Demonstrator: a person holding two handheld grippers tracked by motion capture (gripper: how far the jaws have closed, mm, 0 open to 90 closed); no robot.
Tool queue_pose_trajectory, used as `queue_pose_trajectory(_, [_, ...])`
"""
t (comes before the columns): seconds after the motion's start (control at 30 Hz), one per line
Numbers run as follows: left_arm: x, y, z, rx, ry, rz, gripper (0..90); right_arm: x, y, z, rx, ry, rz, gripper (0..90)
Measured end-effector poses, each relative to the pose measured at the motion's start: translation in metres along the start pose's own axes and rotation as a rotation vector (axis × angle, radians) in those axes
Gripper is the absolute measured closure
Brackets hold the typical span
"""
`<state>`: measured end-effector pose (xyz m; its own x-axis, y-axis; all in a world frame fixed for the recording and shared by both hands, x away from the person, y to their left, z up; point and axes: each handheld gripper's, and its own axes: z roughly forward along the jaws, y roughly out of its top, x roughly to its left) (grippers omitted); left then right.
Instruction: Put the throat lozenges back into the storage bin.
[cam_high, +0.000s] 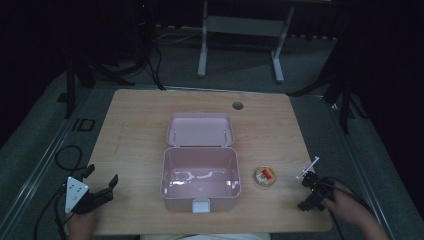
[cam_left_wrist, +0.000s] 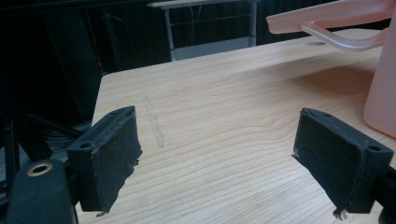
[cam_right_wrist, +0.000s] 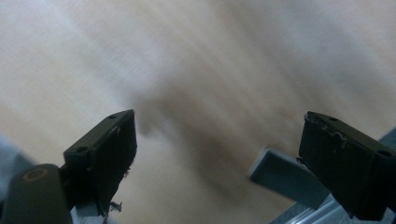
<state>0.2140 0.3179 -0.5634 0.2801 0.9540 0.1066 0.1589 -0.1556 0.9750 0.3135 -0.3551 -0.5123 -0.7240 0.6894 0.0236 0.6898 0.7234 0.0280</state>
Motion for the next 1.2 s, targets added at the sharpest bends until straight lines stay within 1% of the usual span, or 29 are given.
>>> queue_pose_trajectory(0.07, [0.000, 0.000, 0.000, 0.002, -0.002, 0.000, 14.7, 0.000, 0.002, 0.000, 0.032, -0.006, -0.015, 12.5])
queue_pose_trajectory(0.13, [0.000, 0.000, 0.000, 0.000, -0.002, -0.001, 14.7, 0.000, 0.003, 0.000, 0.046, -0.003, -0.022, 12.5])
queue_pose_trajectory(0.2, [0.000, 0.000, 0.000, 0.000, -0.002, -0.002, 14.7, 0.000, 0.004, 0.000, 0.050, -0.001, -0.019, 12.5])
queue_pose_trajectory(0.23, [0.000, 0.000, 0.000, 0.001, -0.003, 0.001, 14.7, 0.000, 0.006, -0.001, 0.051, 0.012, -0.015, 12.5])
queue_pose_trajectory(0.3, [0.000, 0.000, 0.000, 0.001, -0.004, 0.002, 14.7, -0.001, 0.007, -0.002, 0.048, 0.011, -0.020, 12.6])
queue_pose_trajectory(0.53, [0.000, 0.000, 0.000, 0.001, -0.005, 0.002, 14.7, -0.005, 0.012, -0.005, 0.044, 0.020, -0.017, 13.1])
queue_pose_trajectory(0.57, [0.000, 0.000, 0.000, 0.001, -0.006, 0.002, 14.7, -0.007, 0.016, -0.006, 0.043, 0.033, -0.012, 13.2])
queue_pose_trajectory(0.77, [0.000, 0.000, 0.000, 0.001, -0.010, 0.001, 14.7, -0.005, 0.026, -0.007, 0.051, 0.015, -0.036, 12.6])
queue_pose_trajectory(0.83, [0.000, 0.000, 0.000, 0.000, -0.010, 0.002, 14.7, -0.005, 0.031, -0.008, 0.046, 0.026, -0.045, 11.7])
queue_pose_trajectory(0.9, [0.000, 0.000, 0.000, 0.000, -0.011, 0.002, 14.7, -0.005, 0.036, -0.010, 0.040, 0.021, -0.055, 11.7])
queue_pose_trajectory(1.0, [0.000, 0.000, 0.000, -0.001, -0.012, 0.002, 14.7, -0.003, 0.045, -0.012, 0.036, 0.007, -0.068, 12.8])
queue_pose_trajectory(1.07, [0.000, 0.000, 0.000, -0.001, -0.013, 0.002, 14.7, -0.003, 0.054, -0.013, 0.033, 0.007, -0.083, 12.8])
queue_pose_trajectory(1.1, [0.000, 0.000, 0.000, -0.001, -0.013, 0.002, 14.7, -0.002, 0.057, -0.014, 0.033, 0.004, -0.080, 12.7])
queue_pose_trajectory(1.2, [0.000, 0.000, 0.000, -0.002, -0.014, 0.003, 14.7, -0.001, 0.069, -0.015, 0.024, -0.002, -0.095, 12.8])
